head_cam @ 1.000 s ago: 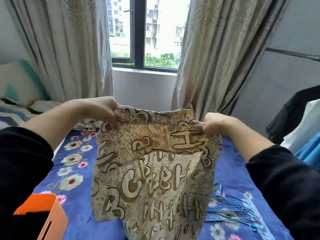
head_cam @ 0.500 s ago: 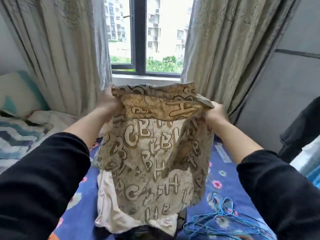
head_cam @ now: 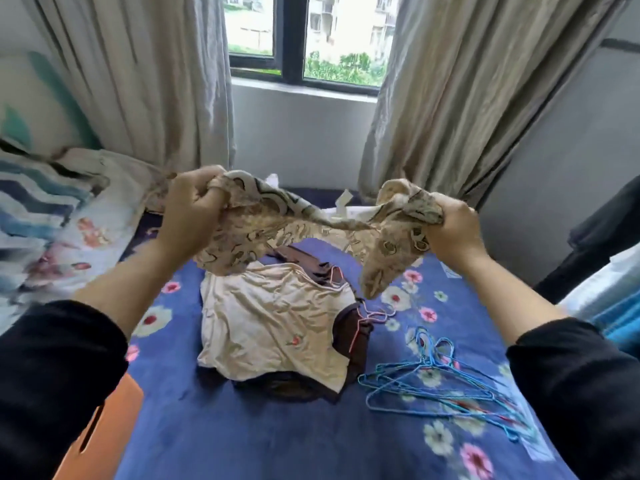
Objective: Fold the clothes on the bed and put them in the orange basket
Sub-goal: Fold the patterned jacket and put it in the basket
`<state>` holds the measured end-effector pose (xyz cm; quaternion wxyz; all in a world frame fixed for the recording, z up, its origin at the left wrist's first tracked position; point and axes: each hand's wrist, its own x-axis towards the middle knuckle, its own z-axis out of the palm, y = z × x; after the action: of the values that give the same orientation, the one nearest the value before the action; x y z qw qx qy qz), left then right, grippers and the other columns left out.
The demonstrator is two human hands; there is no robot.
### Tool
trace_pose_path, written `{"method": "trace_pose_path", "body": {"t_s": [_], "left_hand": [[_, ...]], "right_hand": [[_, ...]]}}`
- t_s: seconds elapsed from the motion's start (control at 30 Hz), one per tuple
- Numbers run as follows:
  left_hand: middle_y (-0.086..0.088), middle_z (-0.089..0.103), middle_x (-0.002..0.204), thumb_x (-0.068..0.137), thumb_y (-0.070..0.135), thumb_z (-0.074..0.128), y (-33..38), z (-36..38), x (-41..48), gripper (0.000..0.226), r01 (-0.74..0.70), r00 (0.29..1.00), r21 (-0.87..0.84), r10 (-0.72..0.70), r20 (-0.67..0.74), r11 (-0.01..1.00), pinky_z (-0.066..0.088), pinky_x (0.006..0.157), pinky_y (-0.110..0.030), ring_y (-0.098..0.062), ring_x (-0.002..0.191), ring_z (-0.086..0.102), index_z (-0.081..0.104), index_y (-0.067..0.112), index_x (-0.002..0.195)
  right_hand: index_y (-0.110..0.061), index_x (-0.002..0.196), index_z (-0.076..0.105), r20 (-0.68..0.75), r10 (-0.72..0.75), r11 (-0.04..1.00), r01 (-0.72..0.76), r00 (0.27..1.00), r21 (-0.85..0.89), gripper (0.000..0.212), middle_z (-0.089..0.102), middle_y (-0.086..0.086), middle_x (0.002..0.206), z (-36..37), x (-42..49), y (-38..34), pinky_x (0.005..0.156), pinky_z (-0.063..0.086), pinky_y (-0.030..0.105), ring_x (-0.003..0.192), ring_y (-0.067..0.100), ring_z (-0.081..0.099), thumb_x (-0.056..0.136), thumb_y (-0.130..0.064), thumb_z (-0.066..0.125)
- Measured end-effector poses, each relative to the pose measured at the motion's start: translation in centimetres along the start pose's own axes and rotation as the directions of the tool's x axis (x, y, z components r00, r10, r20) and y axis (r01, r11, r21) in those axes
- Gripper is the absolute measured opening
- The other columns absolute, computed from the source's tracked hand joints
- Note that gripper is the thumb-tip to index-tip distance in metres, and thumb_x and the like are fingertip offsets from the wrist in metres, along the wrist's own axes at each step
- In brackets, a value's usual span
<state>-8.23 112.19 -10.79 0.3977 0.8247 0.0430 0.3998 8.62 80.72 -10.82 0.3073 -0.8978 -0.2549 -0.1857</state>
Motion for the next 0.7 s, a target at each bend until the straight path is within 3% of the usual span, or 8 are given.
{"method": "trace_pose_path", "body": {"t_s": [0.1, 0.17, 0.23, 0.3, 0.4, 0.47, 0.57, 0.7], "left_hand": [[0.0, 0.04, 0.052, 0.079, 0.026, 0.041, -2.9, 0.0, -5.9, 0.024, -0.076, 0.949, 0.188, 0.013, 0.316, 0.979, 0.029, 0.052, -0.034, -0.011, 0.053, 0.032, 0.039, 0.014, 0.058], [0.005, 0.04, 0.05, 0.069, 0.036, 0.039, -4.2, 0.4, -10.5, 0.018, -0.099, 0.84, 0.258, -0.059, 0.54, 0.961, 0.026, 0.049, -0.023, -0.013, 0.052, 0.033, 0.033, 0.024, 0.058], [0.004, 0.047, 0.053, 0.065, 0.043, 0.036, -6.3, 1.2, -15.7, 0.019, -0.088, 0.732, 0.355, -0.182, 0.657, 0.931, 0.029, 0.047, -0.022, -0.016, 0.055, 0.04, 0.033, 0.025, 0.062], [0.0, 0.057, 0.067, 0.065, 0.049, 0.033, -8.5, 2.1, -20.7, 0.031, -0.094, 0.632, 0.467, -0.31, 0.711, 0.879, 0.038, 0.055, -0.034, -0.021, 0.063, 0.049, 0.039, 0.02, 0.072], [0.0, 0.061, 0.077, 0.065, 0.052, 0.031, -11.5, 3.3, -27.8, 0.041, -0.104, 0.447, 0.573, -0.476, 0.757, 0.813, 0.04, 0.062, -0.035, -0.024, 0.073, 0.053, 0.042, 0.016, 0.082], [-0.001, 0.062, 0.08, 0.072, 0.047, 0.039, -12.4, 4.0, -32.1, 0.033, -0.095, 0.32, 0.598, -0.544, 0.776, 0.796, 0.038, 0.063, -0.034, -0.025, 0.08, 0.056, 0.046, 0.017, 0.082], [0.003, 0.053, 0.073, 0.078, 0.039, 0.047, -12.8, 4.9, -36.4, 0.019, -0.139, 0.191, 0.629, -0.602, 0.775, 0.765, 0.033, 0.062, -0.032, -0.025, 0.077, 0.053, 0.045, 0.021, 0.08], [-0.005, 0.067, 0.098, 0.081, 0.033, 0.047, -13.5, 6.5, -40.5, 0.014, -0.272, 0.064, 0.646, -0.657, 0.751, 0.713, 0.037, 0.068, -0.031, -0.029, 0.096, 0.06, 0.053, 0.022, 0.085]], "right_hand": [[-0.012, 0.086, 0.066, 0.256, -0.012, 0.995, 0.037, 0.967, -0.093, 0.027, 0.067, 0.015, 0.086, 2.7, -5.0, 1.9, 0.064, 0.041, 0.039, 0.081, 0.036, 0.059, 0.075, -0.022, 0.044], [-0.019, 0.086, 0.065, 0.47, 0.026, 0.99, 0.041, 0.882, -0.132, 0.023, 0.066, 0.011, 0.092, 4.8, -9.2, 3.2, 0.068, 0.043, 0.038, 0.091, 0.034, 0.06, 0.075, -0.023, 0.045], [-0.021, 0.097, 0.064, 0.623, 0.089, 0.969, 0.077, 0.777, -0.235, 0.022, 0.065, 0.01, 0.1, 7.4, -13.9, 4.3, 0.074, 0.044, 0.037, 0.099, 0.033, 0.06, 0.08, -0.021, 0.051], [-0.02, 0.111, 0.058, 0.712, 0.157, 0.918, 0.165, 0.685, -0.361, 0.028, 0.062, 0.012, 0.111, 9.6, -18.5, 5.4, 0.083, 0.042, 0.038, 0.108, 0.033, 0.056, 0.084, -0.012, 0.052], [-0.022, 0.126, 0.046, 0.818, 0.216, 0.84, 0.325, 0.534, -0.434, 0.041, 0.059, 0.009, 0.121, 13.0, -25.3, 6.8, 0.094, 0.039, 0.04, 0.116, 0.03, 0.052, 0.087, -0.008, 0.046], [-0.025, 0.136, 0.037, 0.854, 0.25, 0.825, 0.362, 0.456, -0.434, 0.052, 0.056, 0.007, 0.125, 14.5, -29.7, 7.8, 0.095, 0.037, 0.041, 0.119, 0.029, 0.05, 0.088, -0.004, 0.043], [-0.029, 0.15, 0.016, 0.857, 0.269, 0.819, 0.364, 0.44, -0.444, 0.073, 0.052, 0.004, 0.133, 15.7, -34.2, 8.9, 0.098, 0.035, 0.043, 0.128, 0.027, 0.042, 0.089, 0.001, 0.042], [-0.023, 0.152, 0.011, 0.853, 0.309, 0.838, 0.303, 0.421, -0.454, 0.071, 0.056, 0.001, 0.134, 17.0, -39.3, 10.2, 0.096, 0.034, 0.04, 0.123, 0.027, 0.05, 0.09, -0.001, 0.037]]}}
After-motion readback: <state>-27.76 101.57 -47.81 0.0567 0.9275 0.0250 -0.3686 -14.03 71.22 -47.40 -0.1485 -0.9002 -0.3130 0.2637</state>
